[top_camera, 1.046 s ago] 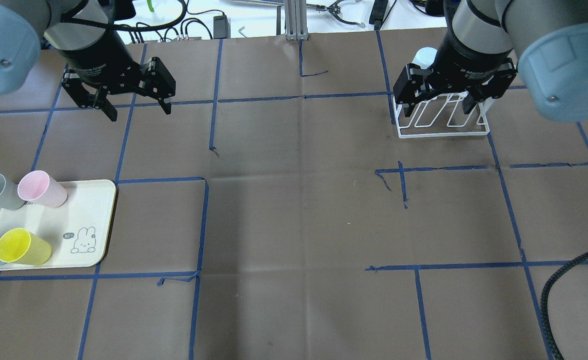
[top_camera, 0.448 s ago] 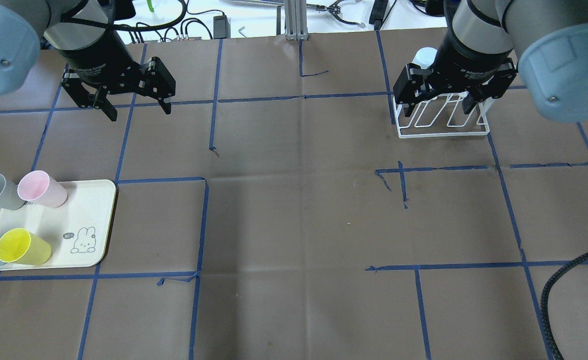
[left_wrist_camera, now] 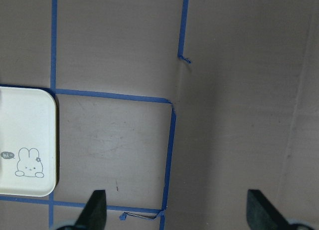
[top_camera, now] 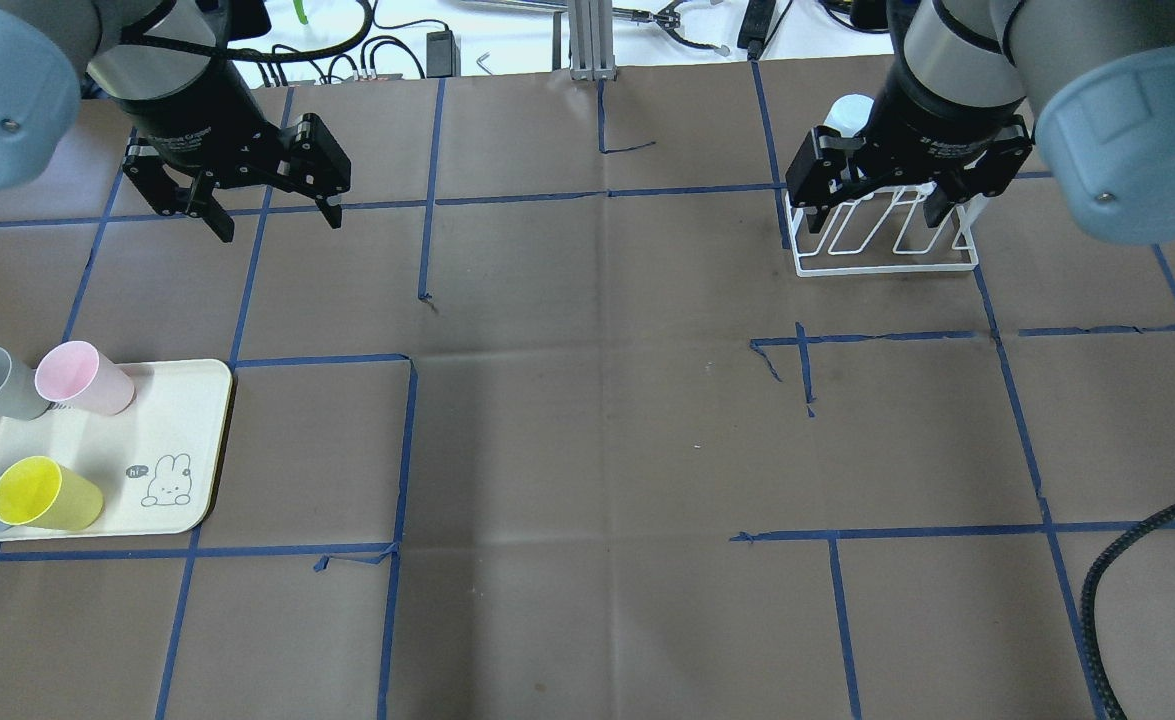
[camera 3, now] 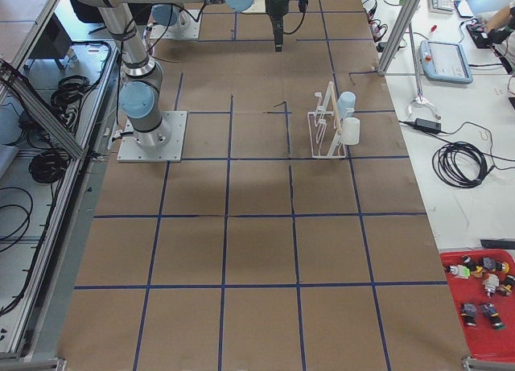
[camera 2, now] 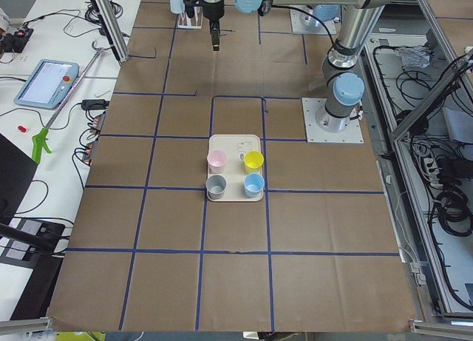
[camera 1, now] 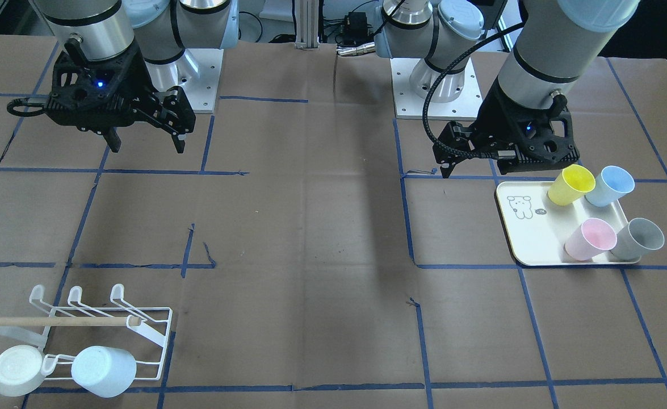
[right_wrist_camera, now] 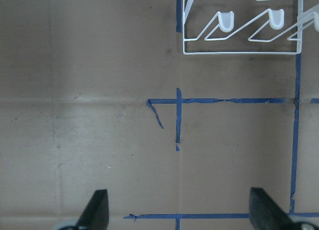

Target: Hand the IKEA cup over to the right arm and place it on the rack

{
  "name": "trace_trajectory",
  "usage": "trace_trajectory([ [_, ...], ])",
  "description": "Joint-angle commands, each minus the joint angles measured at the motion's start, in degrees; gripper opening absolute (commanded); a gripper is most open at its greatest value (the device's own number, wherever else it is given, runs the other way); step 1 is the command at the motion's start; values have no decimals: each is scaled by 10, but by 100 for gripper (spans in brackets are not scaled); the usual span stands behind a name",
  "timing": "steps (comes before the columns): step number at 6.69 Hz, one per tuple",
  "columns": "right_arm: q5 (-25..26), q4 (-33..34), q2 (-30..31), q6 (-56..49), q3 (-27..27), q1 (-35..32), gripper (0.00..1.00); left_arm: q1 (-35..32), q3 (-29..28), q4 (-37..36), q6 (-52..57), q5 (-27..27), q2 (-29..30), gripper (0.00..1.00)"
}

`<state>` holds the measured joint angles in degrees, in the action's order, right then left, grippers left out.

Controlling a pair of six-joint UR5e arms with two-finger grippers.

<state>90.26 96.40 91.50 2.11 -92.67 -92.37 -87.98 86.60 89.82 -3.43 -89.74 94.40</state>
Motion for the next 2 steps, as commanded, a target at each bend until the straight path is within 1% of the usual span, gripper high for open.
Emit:
trace_trajectory([
  [1, 0, 0, 0, 0, 1, 0, 100, 0, 0, 0, 0, 0, 0, 99],
  [2, 0, 0, 0, 0, 0, 0, 100, 0, 0, 0, 0, 0, 0, 99],
])
